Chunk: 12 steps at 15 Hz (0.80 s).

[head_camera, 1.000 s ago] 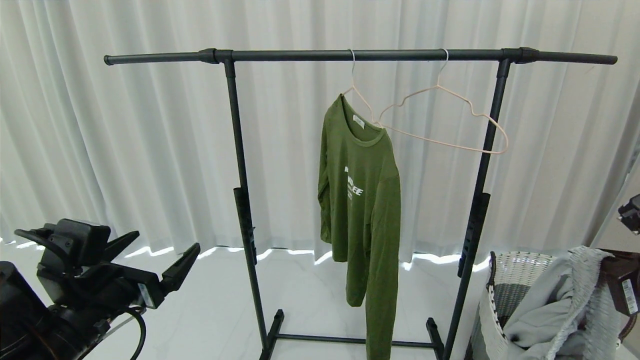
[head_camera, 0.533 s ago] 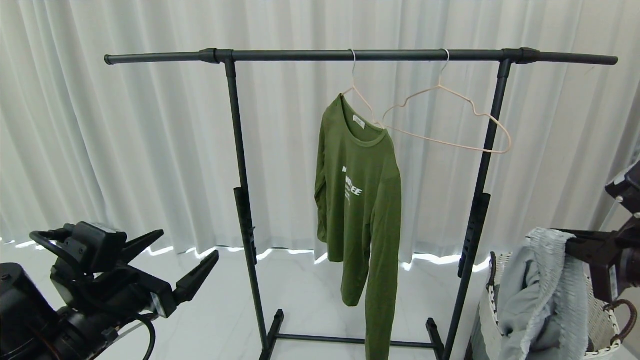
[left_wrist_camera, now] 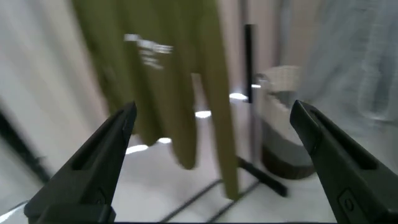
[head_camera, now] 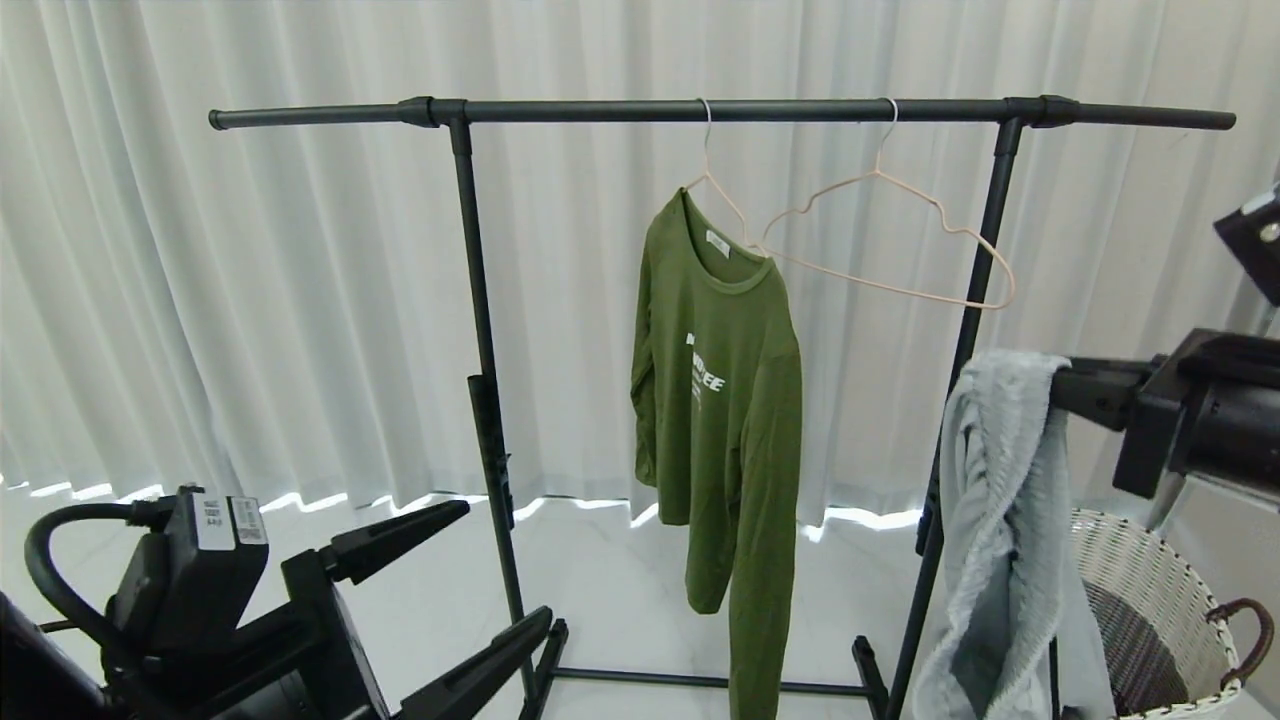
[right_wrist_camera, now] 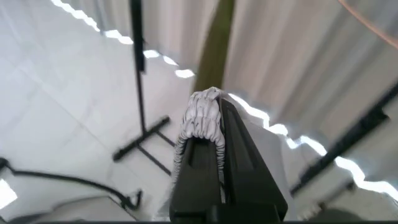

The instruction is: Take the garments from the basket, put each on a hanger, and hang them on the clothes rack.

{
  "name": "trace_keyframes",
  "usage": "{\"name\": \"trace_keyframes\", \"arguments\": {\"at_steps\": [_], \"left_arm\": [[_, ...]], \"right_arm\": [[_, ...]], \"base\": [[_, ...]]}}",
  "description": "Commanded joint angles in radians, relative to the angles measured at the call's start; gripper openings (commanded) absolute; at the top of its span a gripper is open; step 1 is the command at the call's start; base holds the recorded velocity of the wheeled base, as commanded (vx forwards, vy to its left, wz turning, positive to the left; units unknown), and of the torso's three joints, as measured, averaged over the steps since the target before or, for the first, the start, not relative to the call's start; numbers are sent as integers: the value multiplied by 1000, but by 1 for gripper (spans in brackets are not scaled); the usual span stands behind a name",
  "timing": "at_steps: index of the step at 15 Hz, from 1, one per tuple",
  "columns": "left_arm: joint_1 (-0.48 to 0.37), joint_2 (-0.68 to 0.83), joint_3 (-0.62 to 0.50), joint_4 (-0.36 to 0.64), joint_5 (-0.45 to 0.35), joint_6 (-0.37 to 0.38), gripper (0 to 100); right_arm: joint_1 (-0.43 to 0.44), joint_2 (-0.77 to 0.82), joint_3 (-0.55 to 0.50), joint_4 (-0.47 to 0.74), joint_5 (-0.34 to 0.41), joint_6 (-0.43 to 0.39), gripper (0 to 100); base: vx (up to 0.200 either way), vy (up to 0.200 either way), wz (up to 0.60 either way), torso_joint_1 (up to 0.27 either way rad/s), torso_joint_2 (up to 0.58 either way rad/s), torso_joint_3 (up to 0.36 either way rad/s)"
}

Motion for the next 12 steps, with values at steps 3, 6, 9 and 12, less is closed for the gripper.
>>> {"name": "trace_keyframes", "arguments": {"at_steps": [3,6,9,12], "left_arm": [[-129,-3,-308,300,1,-1,100],[-207,10,-472,504,1,-1,100],[-276,98,-530,521,-1,10,100],[-319,128,-538,520,-5,28,100]], "right_arm": [[55,99,-9,-133,2,48,0],[104,99,-16,-168,28,69,0],[143,99,-14,-194,36,69,0],[190,95,-14,-194,37,71,0]], "base": [[0,0,0,0,0,0],[0,0,0,0,0,0],[0,0,0,0,0,0],[0,0,0,0,0,0]]}}
